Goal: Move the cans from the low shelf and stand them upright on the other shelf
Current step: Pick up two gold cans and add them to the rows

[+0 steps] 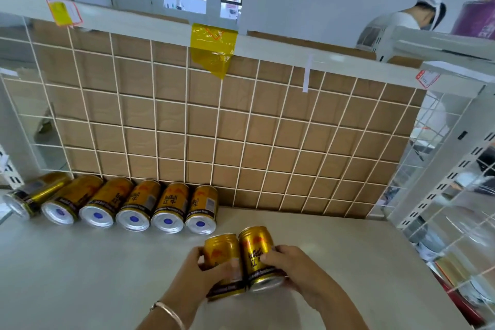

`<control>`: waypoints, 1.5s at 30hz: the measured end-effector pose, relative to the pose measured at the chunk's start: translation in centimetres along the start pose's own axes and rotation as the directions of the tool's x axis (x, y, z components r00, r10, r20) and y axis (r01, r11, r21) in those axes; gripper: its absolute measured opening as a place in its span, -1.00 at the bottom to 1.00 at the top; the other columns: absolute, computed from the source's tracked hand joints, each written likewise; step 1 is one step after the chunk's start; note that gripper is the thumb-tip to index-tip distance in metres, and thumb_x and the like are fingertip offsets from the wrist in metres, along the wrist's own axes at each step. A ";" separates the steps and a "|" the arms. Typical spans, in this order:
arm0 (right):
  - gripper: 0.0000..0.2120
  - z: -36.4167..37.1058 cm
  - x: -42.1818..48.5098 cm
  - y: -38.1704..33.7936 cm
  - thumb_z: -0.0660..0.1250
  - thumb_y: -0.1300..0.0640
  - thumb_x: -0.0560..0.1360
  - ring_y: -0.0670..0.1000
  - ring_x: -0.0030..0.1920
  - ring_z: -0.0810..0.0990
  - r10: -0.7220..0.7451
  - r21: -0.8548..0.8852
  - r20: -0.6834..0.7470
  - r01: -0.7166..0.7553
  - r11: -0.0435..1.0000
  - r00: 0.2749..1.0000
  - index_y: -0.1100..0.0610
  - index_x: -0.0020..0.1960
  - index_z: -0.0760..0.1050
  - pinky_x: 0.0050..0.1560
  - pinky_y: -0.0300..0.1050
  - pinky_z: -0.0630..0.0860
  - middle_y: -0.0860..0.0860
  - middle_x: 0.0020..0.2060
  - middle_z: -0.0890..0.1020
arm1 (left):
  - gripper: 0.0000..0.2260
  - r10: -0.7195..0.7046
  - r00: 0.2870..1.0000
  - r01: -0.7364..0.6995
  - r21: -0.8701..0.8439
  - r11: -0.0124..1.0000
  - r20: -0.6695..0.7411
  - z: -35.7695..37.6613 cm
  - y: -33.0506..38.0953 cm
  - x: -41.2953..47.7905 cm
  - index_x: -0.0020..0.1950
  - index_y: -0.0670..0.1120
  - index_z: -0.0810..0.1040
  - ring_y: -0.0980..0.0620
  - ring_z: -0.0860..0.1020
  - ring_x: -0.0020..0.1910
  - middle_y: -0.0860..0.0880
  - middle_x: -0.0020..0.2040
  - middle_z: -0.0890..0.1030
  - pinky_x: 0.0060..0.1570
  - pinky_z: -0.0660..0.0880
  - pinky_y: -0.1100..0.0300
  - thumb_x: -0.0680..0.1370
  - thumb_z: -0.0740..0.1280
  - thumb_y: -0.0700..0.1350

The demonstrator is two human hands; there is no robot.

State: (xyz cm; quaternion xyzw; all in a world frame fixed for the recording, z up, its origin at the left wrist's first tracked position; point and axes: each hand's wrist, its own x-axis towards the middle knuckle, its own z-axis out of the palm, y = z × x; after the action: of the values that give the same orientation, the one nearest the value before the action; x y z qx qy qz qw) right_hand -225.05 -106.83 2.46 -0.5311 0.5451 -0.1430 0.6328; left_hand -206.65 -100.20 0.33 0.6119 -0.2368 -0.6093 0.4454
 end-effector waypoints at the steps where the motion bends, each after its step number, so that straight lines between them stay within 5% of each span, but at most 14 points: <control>1: -0.67 0.0 -0.2 0.3 0.44 0.08 0.35 0.03 -0.09 0.66 -0.003 0.068 0.039 0.001 0.998 0.999 0.20 0.05 0.57 0.02 -0.10 0.57 0.10 -0.12 0.69 | -0.52 0.004 1.000 -0.001 -0.093 0.996 0.029 -0.3 -0.2 -0.3 0.13 -0.14 0.42 -0.22 0.63 -0.06 -0.23 0.00 0.61 -0.08 0.58 -0.10 0.28 0.52 -0.23; 5: -0.47 0.3 -0.6 0.5 0.46 -0.04 0.20 0.07 0.01 0.68 -0.058 0.103 0.133 0.044 0.994 0.989 0.18 0.11 0.57 0.10 -0.06 0.58 0.13 -0.03 0.71 | -0.46 0.059 0.996 -0.039 -0.255 0.966 0.069 -0.8 -0.9 -1.8 0.16 -0.13 0.43 -0.23 0.65 -0.05 -0.24 0.04 0.63 -0.17 0.59 -0.06 0.22 0.50 -0.22; 15: -0.33 3.1 -0.9 -0.4 0.50 -0.08 0.14 0.13 0.08 0.66 -0.173 0.117 0.275 0.146 0.982 0.946 0.22 0.17 0.53 0.11 -0.01 0.58 0.15 0.03 0.69 | -0.21 0.239 0.967 -0.253 -0.218 0.943 -0.088 -3.5 -1.0 -5.5 0.16 -0.18 0.51 -0.15 0.66 -0.03 -0.17 -0.01 0.69 -0.09 0.60 0.01 0.01 0.63 0.07; 19: -0.28 6.4 -1.3 -0.7 0.50 -0.09 0.11 0.13 0.02 0.67 -0.182 0.113 0.332 0.152 0.982 0.925 0.27 0.16 0.53 0.07 0.00 0.59 0.21 0.03 0.68 | -0.42 0.288 0.932 -0.341 -0.263 0.902 -0.221 -5.3 -1.5 -8.1 0.08 -0.24 0.50 -0.06 0.68 -0.23 -0.14 -0.14 0.69 -0.33 0.58 0.17 0.17 0.56 -0.02; 23: -0.30 11.1 -2.2 -1.0 0.51 -0.06 0.07 0.09 -0.09 0.68 -0.189 0.105 0.403 0.160 0.981 0.895 0.29 0.11 0.54 -0.07 -0.07 0.62 0.20 -0.07 0.69 | -0.47 0.272 0.886 -0.400 -0.323 0.858 -0.375 -8.0 -2.6 -10.9 0.14 -0.19 0.40 -0.03 0.64 -0.28 -0.14 -0.11 0.61 -0.35 0.58 0.12 0.29 0.54 -0.07; 27: -0.32 16.3 -3.6 -1.7 0.50 0.00 0.08 0.19 -0.08 0.68 -0.200 0.106 0.476 0.170 0.980 0.857 0.36 0.09 0.52 0.10 0.10 0.58 0.26 -0.09 0.68 | -0.38 0.263 0.876 -0.415 -0.354 0.838 -0.404 -12.0 -4.4 -14.4 0.17 -0.13 0.41 -0.09 0.67 -0.12 -0.16 0.01 0.64 -0.19 0.60 0.03 0.23 0.58 0.02; 33: -0.64 26.0 -5.9 -2.1 0.43 0.12 0.20 0.13 -0.24 0.68 -0.204 0.111 0.565 0.171 0.979 0.799 0.31 -0.09 0.59 -0.17 -0.03 0.64 0.26 -0.20 0.67 | -0.42 0.272 0.874 -0.427 -0.370 0.825 -0.402 -20.2 -6.4 -21.0 0.18 -0.18 0.49 -0.16 0.63 -0.17 -0.18 -0.11 0.65 -0.09 0.54 0.00 0.20 0.53 -0.13; 36: -0.62 31.2 -7.2 -2.3 0.38 0.14 0.22 0.13 -0.29 0.67 -0.201 0.097 0.577 0.177 0.979 0.792 0.36 -0.05 0.56 -0.27 -0.08 0.62 0.26 -0.25 0.66 | -0.57 0.274 0.861 -0.453 -0.397 0.799 -0.429 -24.3 -7.1 -24.2 0.09 -0.23 0.54 -0.19 0.62 -0.14 -0.24 -0.13 0.63 -0.01 0.57 -0.10 0.24 0.45 -0.20; 39: -0.42 36.1 -8.5 -2.5 0.46 0.05 0.12 0.17 -0.23 0.66 -0.205 0.074 0.575 0.199 0.977 0.792 0.39 0.03 0.54 -0.23 -0.06 0.59 0.28 -0.19 0.66 | -0.58 0.251 0.849 -0.463 -0.426 0.777 -0.465 -28.1 -8.0 -26.8 0.04 -0.22 0.54 -0.20 0.60 -0.18 -0.26 -0.12 0.61 0.05 0.52 -0.18 0.20 0.43 -0.23; 42: -0.52 40.0 -9.4 -2.3 0.45 0.22 0.21 0.21 -0.23 0.66 -0.202 0.115 0.550 0.166 0.979 0.810 0.43 0.06 0.52 -0.23 -0.01 0.65 0.32 -0.19 0.65 | -0.36 0.242 0.856 -0.445 -0.415 0.793 -0.457 -31.7 -8.7 -28.8 0.12 -0.24 0.49 -0.17 0.62 -0.24 -0.27 -0.10 0.62 -0.15 0.60 -0.05 0.07 0.49 -0.15; 45: -0.51 43.0 -10.0 -2.6 0.46 0.22 0.20 0.26 -0.13 0.64 -0.183 0.106 0.525 0.150 0.983 0.831 0.40 0.08 0.52 -0.01 0.13 0.62 0.32 -0.16 0.66 | -0.30 0.249 0.867 -0.439 -0.422 0.794 -0.432 -34.6 -9.1 -30.0 0.19 -0.28 0.45 -0.20 0.61 -0.17 -0.31 -0.04 0.60 -0.11 0.59 -0.07 0.07 0.49 -0.16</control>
State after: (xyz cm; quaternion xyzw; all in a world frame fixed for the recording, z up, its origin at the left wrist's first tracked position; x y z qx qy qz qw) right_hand -191.48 -78.05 3.18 -0.5758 0.2954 -0.0610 0.7599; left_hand -180.21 -61.88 4.00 0.5177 -0.0932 -0.4362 0.7301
